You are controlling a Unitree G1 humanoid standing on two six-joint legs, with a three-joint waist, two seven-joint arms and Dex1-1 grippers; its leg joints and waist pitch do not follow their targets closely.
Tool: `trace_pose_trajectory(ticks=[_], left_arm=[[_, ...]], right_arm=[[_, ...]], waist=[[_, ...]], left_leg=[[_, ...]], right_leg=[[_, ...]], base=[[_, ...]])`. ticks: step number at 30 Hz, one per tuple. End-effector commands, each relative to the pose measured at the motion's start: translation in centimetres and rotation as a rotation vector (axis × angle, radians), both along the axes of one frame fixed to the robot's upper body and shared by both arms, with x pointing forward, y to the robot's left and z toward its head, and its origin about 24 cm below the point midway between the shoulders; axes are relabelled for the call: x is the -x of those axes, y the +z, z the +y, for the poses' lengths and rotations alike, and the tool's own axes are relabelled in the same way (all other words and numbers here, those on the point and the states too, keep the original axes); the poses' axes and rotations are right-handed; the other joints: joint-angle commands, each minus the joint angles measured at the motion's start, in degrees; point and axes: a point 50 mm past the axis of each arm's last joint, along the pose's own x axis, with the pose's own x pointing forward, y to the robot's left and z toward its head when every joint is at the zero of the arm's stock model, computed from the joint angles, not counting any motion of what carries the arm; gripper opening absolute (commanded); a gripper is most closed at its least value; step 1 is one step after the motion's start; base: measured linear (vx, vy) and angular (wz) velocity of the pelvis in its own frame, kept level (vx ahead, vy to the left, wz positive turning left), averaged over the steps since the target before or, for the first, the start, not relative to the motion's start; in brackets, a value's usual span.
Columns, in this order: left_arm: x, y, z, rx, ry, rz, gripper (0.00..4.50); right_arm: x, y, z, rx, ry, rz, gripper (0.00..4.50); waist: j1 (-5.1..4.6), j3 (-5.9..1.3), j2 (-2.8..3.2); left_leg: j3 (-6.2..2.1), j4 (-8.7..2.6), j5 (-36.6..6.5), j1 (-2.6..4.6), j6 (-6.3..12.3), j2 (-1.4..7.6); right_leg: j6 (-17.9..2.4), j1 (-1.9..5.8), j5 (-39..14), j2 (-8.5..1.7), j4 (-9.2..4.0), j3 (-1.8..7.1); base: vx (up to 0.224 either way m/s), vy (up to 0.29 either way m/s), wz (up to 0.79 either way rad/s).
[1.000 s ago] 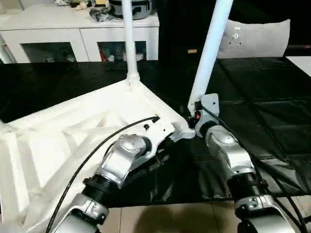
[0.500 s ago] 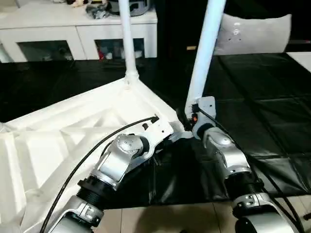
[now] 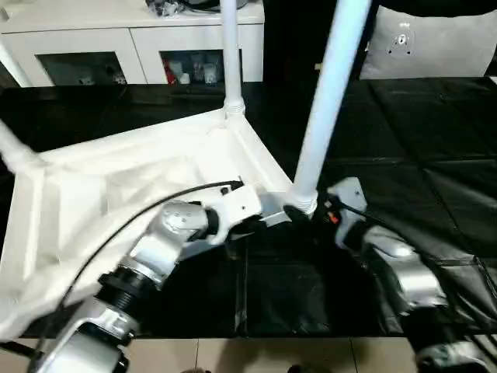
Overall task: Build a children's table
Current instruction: Insert table leg to table base, then rotate leg to tighten
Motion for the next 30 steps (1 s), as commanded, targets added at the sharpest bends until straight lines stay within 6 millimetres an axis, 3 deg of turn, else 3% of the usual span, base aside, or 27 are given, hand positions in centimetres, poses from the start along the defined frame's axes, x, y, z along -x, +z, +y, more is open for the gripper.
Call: trace_pose_trajectory(ticks=[1,3,6,7,9,16,23,30], left_arm=[[1.0,-2.3,1.3,-0.107,-0.035,0.095,0.00],[1.3,-2.4,2.0,-0.135,-0.110,0.109,0.00],[1.4,-2.4,2.2,-0.145,-0.149,0.105,0.00],[1.5,-2.3,2.3,-0.155,-0.192,0.096,0.00],[1.9,-2.4,2.5,-0.182,-0.291,0.100,0.00],[2.5,-2.4,2.3,-0.214,-0.430,0.122,0.00],[2.7,-2.4,1.7,-0.228,-0.504,0.124,0.00],[2.5,-2.5,1.8,-0.231,-0.513,0.129,0.00]], right_arm=[[0.1,0.9,-0.3,-0.004,0.050,-0.037,4.48],[0.3,1.8,-1.3,0.032,0.129,-0.059,4.48],[0.5,2.1,-1.5,0.052,0.175,-0.066,4.48],[0.7,2.4,-1.7,0.073,0.230,-0.070,4.48],[1.0,3.1,-1.9,0.116,0.356,-0.070,4.48],[1.2,3.0,-1.0,0.154,0.538,-0.020,4.48],[1.0,2.6,0.1,0.122,0.623,0.039,3.90],[1.1,2.4,0.0,0.119,0.665,0.086,3.16]], waist=[[0.67,-3.47,-0.42],[0.78,-3.27,-0.46],[0.94,-3.13,-0.44],[1.02,-3.19,-0.77],[1.50,-3.44,-0.90],[3.16,-3.91,-0.71],[4.08,-3.83,-0.95],[4.15,-3.57,-1.72]], left_leg=[[-0.83,-2.73,-6.1,-0.32,7.75,3.12],[-0.84,-2.90,-8.2,-0.16,6.56,3.18],[-0.90,-3.07,-9.5,0.11,5.85,3.30],[-0.79,-3.02,-9.9,0.19,5.68,3.26],[-0.73,-2.77,-8.3,0.10,6.21,3.21],[-0.64,-2.29,-4.6,0.32,7.59,3.56],[-0.63,-2.35,-6.2,0.50,5.97,3.72],[-0.59,-2.43,-8.2,0.41,4.53,3.44]], right_leg=[[-11.9,4.12,-7.8,-4.94,-3.59,3.42],[-10.7,3.99,-12.3,-4.79,-3.99,3.37],[-10.1,3.84,-14.3,-4.77,-4.18,3.43],[-9.9,3.92,-15.0,-4.82,-4.22,3.50],[-9.8,4.07,-13.3,-4.78,-3.87,3.56],[-11.9,3.80,-7.9,-4.78,-2.86,3.48],[-12.1,3.76,-9.2,-4.94,-2.63,3.66],[-9.5,3.73,-16.3,-5.00,-3.26,3.78]], base=[[0.000,0.000,0.00],[0.000,0.000,0.00],[0.000,0.000,0.00],[0.000,0.000,0.00],[0.000,0.000,0.00],[0.000,0.000,0.00],[0.000,0.000,0.00],[0.000,0.000,0.00]])
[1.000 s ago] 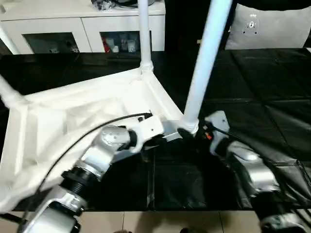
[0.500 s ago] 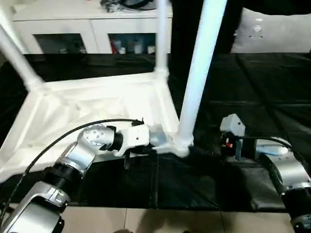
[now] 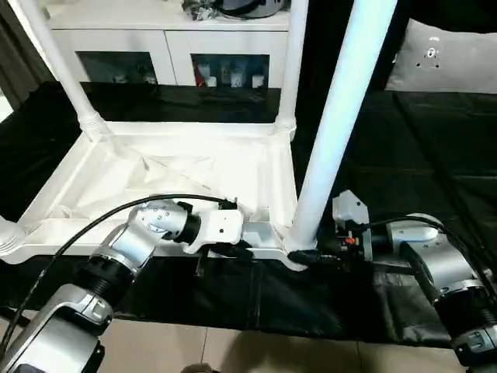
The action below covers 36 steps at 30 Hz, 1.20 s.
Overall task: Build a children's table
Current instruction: Rotate leg to tighten
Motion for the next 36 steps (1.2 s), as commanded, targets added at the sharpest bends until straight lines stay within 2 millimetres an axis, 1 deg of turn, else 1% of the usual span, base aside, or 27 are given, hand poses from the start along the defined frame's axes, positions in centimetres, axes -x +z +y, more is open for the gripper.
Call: trace_pose_trajectory(ticks=[1,3,5,11,12,13,14,15,16,17,18,20,21,22,23,24,25,27,28,29,30,31,32,33,34,35,36], left_arm=[[1.5,-2.5,0.0,-0.138,-0.097,0.092,0.00],[1.6,-2.6,0.1,-0.139,-0.095,0.093,0.00],[1.6,-2.6,0.2,-0.133,-0.089,0.098,0.00],[2.1,-2.7,-0.2,-0.039,-0.021,0.175,0.00],[2.2,-2.6,-0.4,-0.017,-0.009,0.191,0.00],[2.5,-2.4,-0.9,0.039,0.032,0.228,0.00],[2.5,-2.4,-0.9,0.039,0.032,0.228,0.00],[2.6,-2.2,-1.4,0.080,0.058,0.249,0.00],[2.7,-2.1,-1.7,0.105,0.074,0.262,0.00],[2.8,-1.9,-2.4,0.144,0.103,0.267,0.00],[2.9,-1.8,-2.8,0.157,0.123,0.268,0.00],[2.7,-1.7,-4.2,0.189,0.204,0.249,0.00],[2.7,-1.6,-4.5,0.196,0.225,0.241,0.00],[2.6,-1.6,-4.8,0.201,0.249,0.234,0.00],[2.5,-1.5,-5.2,0.211,0.282,0.224,0.00],[2.3,-1.4,-5.7,0.225,0.320,0.210,0.00],[2.0,-1.2,-6.3,0.242,0.370,0.192,0.00],[1.5,-0.6,-7.7,0.277,0.481,0.147,0.00],[1.4,-0.5,-8.0,0.284,0.500,0.137,0.00],[1.4,-0.4,-8.2,0.287,0.508,0.132,0.00],[1.3,-0.3,-8.5,0.292,0.523,0.120,0.00],[1.2,-0.3,-8.8,0.292,0.534,0.107,0.00],[1.1,-0.2,-9.4,0.284,0.554,0.075,0.00],[1.0,-0.1,-9.5,0.276,0.556,0.061,0.00],[1.0,-0.1,-9.5,0.270,0.562,0.053,0.00],[1.0,-0.1,-9.3,0.262,0.560,0.048,0.00],[0.9,-0.2,-9.1,0.252,0.563,0.043,0.00]], right_arm=[[0.0,0.1,0.2,0.007,0.041,0.017,3.09],[0.0,0.1,0.2,0.010,0.045,0.022,2.97],[0.0,0.0,0.2,0.009,0.047,0.031,2.80],[0.6,-0.6,0.4,-0.018,0.029,0.084,2.73],[0.7,-0.7,0.5,-0.025,0.015,0.095,2.73],[0.7,-1.3,0.9,-0.028,-0.051,0.131,2.72],[0.7,-1.3,0.9,-0.028,-0.051,0.131,2.72],[0.6,-1.8,1.2,-0.023,-0.109,0.147,2.72],[0.5,-2.1,1.4,-0.018,-0.148,0.157,2.72],[0.2,-2.7,2.0,-0.013,-0.227,0.168,2.72],[0.0,-2.9,2.3,-0.021,-0.267,0.172,2.72],[-0.4,-3.3,3.3,-0.053,-0.372,0.187,2.72],[-0.4,-3.4,3.5,-0.056,-0.395,0.191,2.72],[-0.5,-3.6,3.7,-0.058,-0.418,0.197,2.72],[-0.5,-3.7,4.0,-0.060,-0.446,0.204,2.72],[-0.6,-3.9,4.3,-0.063,-0.480,0.210,2.72],[-0.7,-4.1,4.6,-0.068,-0.538,0.216,2.72],[-1.2,-4.9,5.0,-0.063,-0.699,0.232,2.72],[-1.4,-5.0,5.1,-0.063,-0.735,0.235,2.72],[-1.5,-5.1,5.1,-0.062,-0.756,0.236,2.72],[-1.6,-5.2,5.2,-0.060,-0.798,0.238,2.72],[-1.8,-5.3,5.2,-0.058,-0.832,0.234,2.72],[-2.2,-5.4,5.3,-0.065,-0.907,0.223,2.72],[-2.4,-5.3,5.3,-0.083,-0.928,0.216,2.72],[-2.5,-5.2,5.4,-0.096,-0.934,0.208,2.72],[-2.5,-5.0,5.3,-0.117,-0.934,0.194,3.28],[-2.5,-4.8,5.2,-0.133,-0.937,0.192,3.28]], waist=[[0.03,-3.47,-1.15],[0.05,-3.52,-1.32],[0.07,-3.60,-1.29],[0.00,-3.83,-1.33],[-0.03,-3.79,-1.45],[-0.14,-3.79,-1.50],[-0.09,-3.79,-1.43],[-0.23,-3.68,-1.32],[-0.47,-3.57,-1.31],[-0.68,-3.43,-1.19],[-1.07,-3.35,-1.28],[-2.27,-2.96,-1.15],[-2.27,-2.96,-1.15],[-3.15,-2.47,-1.29],[-3.54,-2.23,-1.34],[-4.15,-1.79,-0.98],[-4.57,-2.13,-1.14],[-5.41,-2.16,-0.83],[-5.86,-1.98,-0.38],[-6.03,-2.01,-0.43],[-6.62,-1.77,-0.14],[-7.38,-1.97,-0.14],[-7.46,-2.09,0.19],[-7.85,-1.94,0.42],[-8.04,-1.92,0.53],[-8.29,-1.79,0.38],[-8.38,-1.70,0.43]], left_leg=[[-0.74,-3.43,-8.2,-0.11,4.47,3.34],[-0.76,-3.46,-7.8,-0.11,4.49,3.43],[-0.79,-3.42,-7.3,-0.11,4.53,3.47],[-0.79,-3.39,-6.7,-0.09,4.49,3.65],[-0.74,-3.37,-6.8,-0.10,4.73,3.60],[-0.77,-3.44,-6.5,-0.22,4.59,3.69],[-0.84,-3.45,-6.2,-0.29,4.53,3.69],[-0.73,-3.46,-6.7,-0.15,4.52,3.56],[-0.78,-3.59,-7.5,-0.23,4.17,3.47],[-0.87,-3.81,-8.9,-0.04,3.55,3.54],[-0.91,-3.95,-9.6,-0.11,2.91,3.57],[-1.26,-4.27,-13.8,0.09,1.15,3.27],[-1.26,-4.27,-13.8,0.09,1.15,3.27],[-1.35,-4.22,-17.4,0.72,0.23,2.92],[-1.35,-4.16,-19.0,1.01,0.15,2.76],[-1.47,-3.89,-22.5,1.81,-0.28,2.48],[-1.69,-3.62,-23.1,2.09,-0.25,2.23],[-2.14,-4.32,-24.1,1.64,-0.34,2.72],[-2.40,-4.46,-26.3,1.82,-0.62,2.85],[-2.47,-4.34,-27.4,2.12,-0.57,2.73],[-2.71,-4.40,-30.0,2.40,-0.37,2.70],[-3.06,-4.41,-31.4,2.11,-0.20,2.61],[-3.13,-4.45,-31.4,2.16,-0.16,2.72],[-3.27,-4.62,-32.1,2.14,-0.16,2.82],[-3.40,-4.68,-32.9,1.99,-0.15,2.81],[-3.36,-4.70,-33.9,2.12,-0.06,2.81],[-3.44,-4.76,-34.5,2.15,-0.11,2.85]], right_leg=[[-9.2,3.28,-17.4,-4.93,-4.34,3.41],[-8.8,3.24,-17.4,-4.91,-4.29,3.45],[-9.0,3.19,-16.4,-4.87,-4.14,3.45],[-10.6,3.33,-12.7,-4.85,-3.64,3.44],[-10.8,3.28,-12.6,-4.81,-3.73,3.45],[-11.1,3.48,-12.1,-4.88,-3.50,3.50],[-11.2,3.49,-11.9,-4.91,-3.47,3.47],[-10.9,3.22,-13.0,-4.77,-3.78,3.46],[-10.5,3.31,-14.5,-4.79,-3.97,3.40],[-9.9,3.21,-17.2,-4.85,-4.33,3.38],[-9.6,3.27,-18.2,-4.84,-4.32,3.44],[-7.9,3.21,-25.3,-4.95,-5.19,3.24],[-7.9,3.21,-25.3,-4.95,-5.19,3.24],[-5.7,2.64,-31.6,-4.78,-6.26,2.89],[-4.8,2.40,-34.5,-4.76,-6.69,2.75],[-2.9,1.91,-40.0,-4.72,-7.73,2.15],[-1.7,2.08,-41.0,-4.90,-8.25,1.78],[-1.7,2.53,-37.9,-4.57,-8.08,1.39],[-1.4,2.39,-37.4,-4.45,-8.38,0.82],[-1.0,2.33,-37.6,-4.46,-8.68,0.46],[-0.5,2.45,-37.6,-4.47,-9.17,-0.22],[0.2,2.89,-37.2,-4.51,-9.21,-0.67],[0.0,2.95,-36.4,-4.75,-9.16,-0.54],[-0.6,2.76,-35.1,-4.86,-9.30,-0.64],[-0.6,2.97,-34.5,-4.88,-9.25,-0.86],[-0.3,2.93,-34.5,-4.98,-9.38,-1.34],[-0.1,2.93,-34.9,-5.16,-9.43,-1.47]], base=[[0.000,0.000,0.00],[0.000,0.000,0.00],[0.000,0.000,0.00],[0.000,0.000,0.00],[0.000,0.000,0.00],[0.000,0.000,0.00],[0.000,0.000,0.00],[0.000,0.000,0.00],[0.000,0.000,0.00],[0.000,0.000,0.00],[0.000,0.000,0.00],[0.000,0.000,0.00],[0.000,0.000,0.00],[0.000,0.000,0.00],[0.000,0.000,0.00],[0.000,0.000,0.00],[0.000,0.000,0.00],[0.000,0.000,0.00],[0.000,0.000,0.00],[0.000,0.000,0.00],[0.000,0.000,0.00],[0.000,0.000,0.00],[0.000,0.000,0.00],[0.000,0.000,0.00],[0.000,0.000,0.00],[0.000,0.000,0.00],[0.000,0.000,0.00]])
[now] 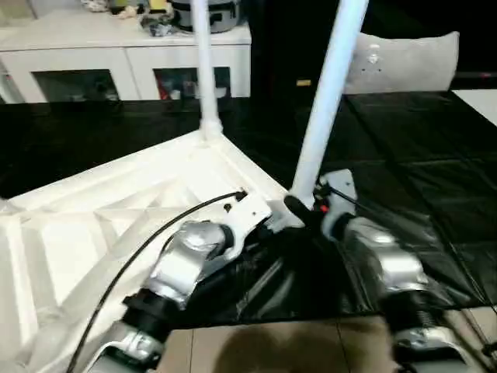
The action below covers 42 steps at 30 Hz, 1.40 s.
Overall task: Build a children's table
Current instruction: Rotate leg to tighten
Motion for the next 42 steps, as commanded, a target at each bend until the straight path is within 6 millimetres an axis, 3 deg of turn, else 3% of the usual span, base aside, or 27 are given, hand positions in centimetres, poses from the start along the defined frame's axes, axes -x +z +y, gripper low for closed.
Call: trace_pose_trajectory(ticks=[1,6,8,9,10,13,15,18,21,24,26,30,35,36,42], left_arm=[[0.5,1.6,-2.5,0.020,-0.124,-0.069,0.00],[-0.1,1.0,-0.7,-0.044,-0.120,-0.073,0.00],[-0.4,0.8,0.2,-0.065,-0.118,-0.070,0.00],[-0.6,0.7,1.0,-0.083,-0.127,-0.067,0.00],[-0.7,0.5,1.4,-0.093,-0.133,-0.061,0.00],[-0.8,0.4,2.4,-0.120,-0.167,-0.054,0.00],[-0.7,0.3,3.0,-0.137,-0.202,-0.045,0.00],[-0.4,0.2,3.9,-0.157,-0.286,-0.022,0.00],[0.1,-0.1,4.6,-0.182,-0.390,0.001,0.00],[0.6,-0.2,5.1,-0.213,-0.514,0.013,0.00],[0.8,-0.2,5.3,-0.233,-0.583,0.012,0.00],[1.1,0.0,5.5,-0.259,-0.701,0.018,0.00],[1.4,0.1,5.3,-0.265,-0.782,0.030,0.00],[1.5,0.1,5.2,-0.263,-0.801,0.033,0.00],[1.7,0.1,5.0,-0.267,-0.851,0.033,0.00]], right_arm=[[0.9,-1.9,0.8,-0.060,0.008,0.092,3.44],[1.0,-1.0,-0.2,-0.067,0.029,0.018,3.86],[1.0,-0.6,-0.9,-0.068,0.049,-0.008,3.95],[1.2,-0.1,-1.7,-0.070,0.077,-0.031,4.04],[1.3,0.2,-2.2,-0.066,0.096,-0.045,4.14],[1.7,0.8,-3.3,-0.050,0.158,-0.071,4.36],[2.0,1.2,-4.2,-0.020,0.219,-0.087,4.44],[2.5,2.1,-5.5,0.030,0.332,-0.112,4.44],[2.7,3.0,-6.4,0.066,0.432,-0.123,4.44],[3.1,3.5,-6.7,0.132,0.559,-0.105,4.44],[3.2,3.6,-6.7,0.193,0.632,-0.098,4.44],[3.9,3.8,-5.9,0.186,0.803,-0.084,4.44],[4.0,3.5,-5.1,0.178,0.879,-0.068,4.44],[4.0,3.4,-4.9,0.172,0.893,-0.063,4.17],[4.3,3.1,-4.5,0.128,0.949,-0.032,3.66]], waist=[[-0.52,-1.73,-0.05],[0.28,-2.06,-0.23],[0.71,-2.50,-0.04],[1.28,-3.08,-0.36],[1.98,-3.13,-0.42],[2.78,-3.53,-0.46],[3.88,-3.85,-0.78],[4.57,-4.03,-0.96],[4.70,-3.81,-0.63],[5.23,-3.58,-0.58],[5.43,-3.55,-0.73],[6.44,-3.76,-0.82],[7.38,-4.03,-0.97],[7.60,-4.06,-1.03],[8.49,-4.10,-1.23]], left_leg=[[-2.31,-5.10,-34.7,1.09,0.12,3.04],[-2.14,-5.43,-29.2,-0.01,0.82,3.22],[-1.90,-5.38,-24.9,-0.61,1.56,3.31],[-1.67,-5.18,-19.9,-1.25,2.39,3.42],[-1.32,-5.02,-16.4,-1.39,3.49,3.63],[-0.75,-4.35,-11.5,-1.78,5.04,3.35],[-0.33,-3.64,-5.7,-2.24,6.69,3.17],[-0.34,-3.01,-2.5,-2.63,8.33,2.89],[-0.26,-3.09,-3.5,-2.51,9.00,3.08],[-0.23,-3.38,-7.1,-2.00,7.43,3.36],[-0.29,-3.55,-8.1,-1.84,6.70,3.69],[-0.23,-3.44,-7.7,-1.78,6.55,3.78],[-0.14,-3.31,-5.2,-1.74,6.86,3.96],[-0.06,-3.27,-5.1,-1.68,6.80,3.99],[0.02,-3.25,-5.1,-1.62,6.27,3.96]], right_leg=[[-0.5,0.28,-35.0,-4.48,-6.11,1.59],[-3.3,0.69,-30.2,-5.08,-4.98,3.16],[-4.9,1.01,-25.8,-5.15,-4.29,3.82],[-6.4,1.33,-20.2,-5.11,-3.51,4.29],[-8.0,1.19,-16.4,-4.93,-2.95,4.54],[-10.5,1.35,-12.8,-4.87,-2.19,4.74],[-11.2,1.50,-8.8,-4.97,-1.31,4.93],[-11.6,1.57,-5.0,-4.65,-0.58,4.79],[-11.0,1.45,-7.8,-4.43,-0.80,4.51],[-9.5,1.16,-14.3,-4.17,-1.52,4.36],[-9.4,1.01,-15.2,-4.16,-1.51,4.45],[-9.7,1.04,-13.9,-4.37,-1.12,4.63],[-11.2,1.00,-9.9,-4.48,-0.42,4.82],[-11.3,0.94,-9.6,-4.52,-0.38,4.89],[-10.6,0.93,-11.2,-4.57,-0.41,4.98]], base=[[0.000,0.000,0.00],[0.000,0.000,0.00],[0.000,0.000,0.00],[0.000,0.000,0.00],[0.000,0.000,0.00],[0.009,-0.018,0.00],[0.030,-0.060,-0.01],[0.011,-0.018,0.00],[0.000,0.000,0.00],[0.000,0.000,0.00],[0.000,0.000,0.00],[0.000,0.000,0.00],[0.000,0.000,0.00],[0.000,0.000,0.00],[0.000,0.000,0.00]])
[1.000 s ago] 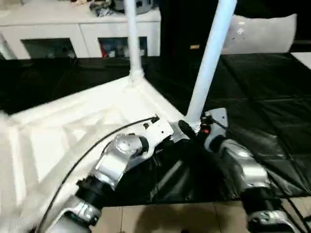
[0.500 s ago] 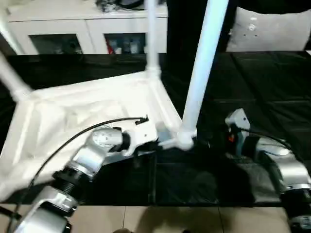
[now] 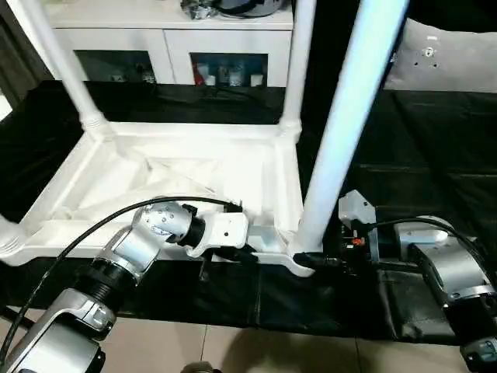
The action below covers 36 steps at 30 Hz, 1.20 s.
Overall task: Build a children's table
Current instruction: Rotate leg to tighten
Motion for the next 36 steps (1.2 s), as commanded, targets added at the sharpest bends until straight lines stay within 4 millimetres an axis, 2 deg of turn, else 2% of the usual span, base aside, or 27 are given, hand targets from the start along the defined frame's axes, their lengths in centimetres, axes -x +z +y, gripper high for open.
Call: trace_pose_trajectory(ticks=[1,2,4,7,9,14,16,19,20,21,22,23,24,26,27,28,29,30,32,34,35,36], left_arm=[[1.4,-2.0,-0.1,-0.114,-0.104,0.070,0.00],[1.4,-2.1,0.0,-0.115,-0.108,0.071,0.00],[1.5,-2.2,0.1,-0.117,-0.111,0.075,0.00],[1.5,-2.3,0.2,-0.121,-0.112,0.079,0.00],[1.5,-2.4,0.3,-0.122,-0.110,0.083,0.00],[1.8,-2.3,0.0,-0.058,-0.071,0.142,0.00],[1.7,-2.1,-0.4,-0.011,-0.004,0.158,0.00],[1.4,-1.8,-1.0,0.039,0.085,0.164,0.00],[1.3,-1.7,-1.3,0.067,0.127,0.172,0.00],[1.1,-1.4,-2.0,0.112,0.197,0.190,0.00],[1.1,-1.3,-2.2,0.124,0.219,0.195,0.00],[1.0,-1.3,-2.5,0.131,0.242,0.194,0.00],[0.9,-1.2,-2.8,0.144,0.277,0.189,0.00],[0.7,-1.0,-3.3,0.164,0.326,0.191,0.00],[0.5,-0.8,-4.2,0.191,0.395,0.183,0.00],[0.4,-0.8,-4.5,0.200,0.425,0.177,0.00],[0.2,-0.7,-5.0,0.206,0.464,0.166,0.00],[0.0,-0.7,-5.4,0.215,0.494,0.153,0.00],[-0.3,-0.5,-6.2,0.220,0.539,0.123,0.00],[-0.4,-0.3,-6.7,0.214,0.540,0.096,0.00],[-0.4,-0.3,-6.7,0.214,0.540,0.096,0.00],[-0.5,-0.3,-6.7,0.211,0.543,0.090,0.00]], right_arm=[[0.0,0.1,0.2,-0.017,0.030,0.017,3.62],[0.1,0.1,0.2,-0.018,0.040,0.027,3.62],[0.3,-0.1,0.1,-0.014,0.053,0.047,3.21],[0.4,-0.3,0.1,-0.010,0.061,0.059,3.10],[0.5,-0.4,0.1,-0.011,0.064,0.069,2.86],[0.8,-0.7,0.4,-0.051,0.047,0.112,2.68],[0.7,-0.9,1.1,-0.076,-0.022,0.138,2.65],[0.0,-1.4,1.9,-0.069,-0.151,0.143,2.65],[-0.4,-1.6,2.4,-0.065,-0.204,0.127,2.65],[-1.1,-2.0,3.2,-0.058,-0.316,0.109,2.65],[-1.3,-2.1,3.4,-0.056,-0.358,0.106,2.65],[-1.6,-2.3,3.7,-0.050,-0.397,0.104,2.65],[-1.8,-2.5,4.0,-0.045,-0.447,0.106,2.64],[-2.1,-2.8,4.5,-0.041,-0.516,0.108,2.64],[-2.7,-3.3,5.1,-0.037,-0.636,0.124,2.64],[-2.9,-3.5,5.4,-0.034,-0.688,0.135,2.64],[-3.1,-3.7,5.7,-0.032,-0.749,0.141,2.64],[-3.3,-3.7,5.8,-0.038,-0.779,0.131,2.64],[-3.6,-3.6,6.3,-0.065,-0.822,0.109,2.64],[-3.7,-3.2,6.7,-0.108,-0.820,0.095,3.20],[-3.7,-3.2,6.7,-0.108,-0.820,0.095,3.34],[-3.7,-2.8,6.8,-0.136,-0.813,0.089,3.37]], waist=[[-0.17,-4.01,-0.94],[-0.11,-3.97,-1.06],[0.16,-3.92,-1.11],[0.32,-3.83,-1.27],[0.33,-3.81,-1.33],[0.40,-3.78,-1.44],[0.34,-3.67,-1.47],[0.03,-3.51,-1.13],[-0.29,-3.28,-1.03],[-1.01,-3.12,-1.15],[-1.84,-2.97,-1.20],[-2.25,-2.83,-1.18],[-3.18,-2.61,-1.17],[-4.91,-2.34,-0.88],[-5.32,-2.40,-0.84],[-6.24,-2.46,-0.83],[-6.50,-2.45,-0.77],[-6.99,-2.60,-0.81],[-7.55,-2.53,-0.91],[-7.54,-2.57,-0.78],[-7.44,-2.64,-0.78],[-7.36,-2.62,-0.88]], left_leg=[[-0.56,-3.46,-5.3,0.17,5.83,3.70],[-0.54,-3.49,-5.6,0.13,5.66,3.67],[-0.48,-3.53,-6.1,0.22,5.30,3.63],[-0.42,-3.65,-6.5,0.24,4.79,3.56],[-0.38,-3.67,-6.9,0.32,4.43,3.54],[-0.20,-3.69,-7.0,0.56,4.09,3.52],[-0.23,-3.71,-7.0,0.38,4.13,3.50],[-0.26,-3.99,-7.9,0.66,3.13,3.51],[-0.34,-4.18,-9.9,0.74,2.15,3.30],[-0.38,-4.35,-12.2,0.96,0.94,3.23],[-0.59,-4.47,-14.0,0.95,-0.09,3.00],[-0.66,-4.40,-15.1,0.97,-0.20,2.73],[-0.89,-4.42,-17.2,1.11,-0.57,2.46],[-1.26,-4.36,-22.1,1.92,-0.77,2.46],[-1.28,-4.38,-22.9,2.23,-0.73,2.52],[-1.55,-4.62,-23.4,1.81,-0.96,2.63],[-1.62,-4.57,-23.9,1.82,-0.88,2.47],[-1.60,-4.46,-24.3,2.19,-0.70,2.38],[-1.44,-4.44,-25.3,2.24,0.11,2.38],[-1.56,-4.60,-25.0,2.06,0.45,2.48],[-1.53,-4.61,-24.8,2.08,0.61,2.47],[-1.50,-4.75,-24.3,1.81,0.92,2.48]], right_leg=[[-10.1,3.46,-12.1,-4.67,-3.25,3.90],[-9.8,3.49,-12.7,-4.62,-3.26,3.90],[-9.0,3.41,-14.5,-4.64,-3.48,3.97],[-8.2,3.39,-16.2,-4.58,-3.60,4.08],[-7.8,3.32,-16.9,-4.56,-3.60,4.18],[-8.7,3.25,-16.8,-4.50,-3.40,4.46],[-8.8,3.28,-17.1,-4.51,-3.49,4.45],[-8.3,3.07,-19.0,-4.36,-3.82,4.45],[-7.4,3.10,-22.2,-4.40,-4.23,4.34],[-6.5,2.99,-25.5,-4.55,-4.68,4.28],[-5.4,3.06,-29.0,-4.53,-5.05,4.02],[-4.6,2.90,-31.1,-4.44,-5.45,3.77],[-2.9,2.91,-34.6,-4.38,-6.07,3.31],[-1.3,2.56,-37.4,-4.18,-7.15,2.43],[-1.2,2.61,-37.2,-4.25,-7.39,2.40],[-1.9,2.77,-35.3,-4.17,-7.03,2.37],[-1.7,2.77,-35.6,-4.05,-7.25,2.06],[-1.9,2.57,-34.9,-4.07,-7.36,2.13],[-1.9,2.43,-34.7,-4.11,-7.62,2.23],[-1.9,2.62,-33.9,-4.20,-7.63,2.25],[-2.1,2.60,-33.4,-4.23,-7.55,2.39],[-2.5,2.68,-32.6,-4.25,-7.35,2.64]], base=[[0.000,0.000,0.00],[0.000,0.000,0.00],[0.000,0.000,0.00],[0.000,0.000,0.00],[0.000,0.000,0.00],[0.000,0.000,0.00],[0.000,0.000,0.00],[0.000,0.000,0.00],[0.000,0.000,0.00],[0.000,0.000,0.00],[0.000,0.000,0.00],[0.000,0.000,0.00],[0.000,0.000,0.00],[0.000,0.000,0.00],[0.000,0.000,0.00],[0.000,0.000,0.00],[0.000,0.000,0.00],[0.000,0.000,0.00],[0.000,0.000,0.00],[0.000,0.000,0.00],[0.000,0.000,0.00],[0.000,0.000,0.00]])
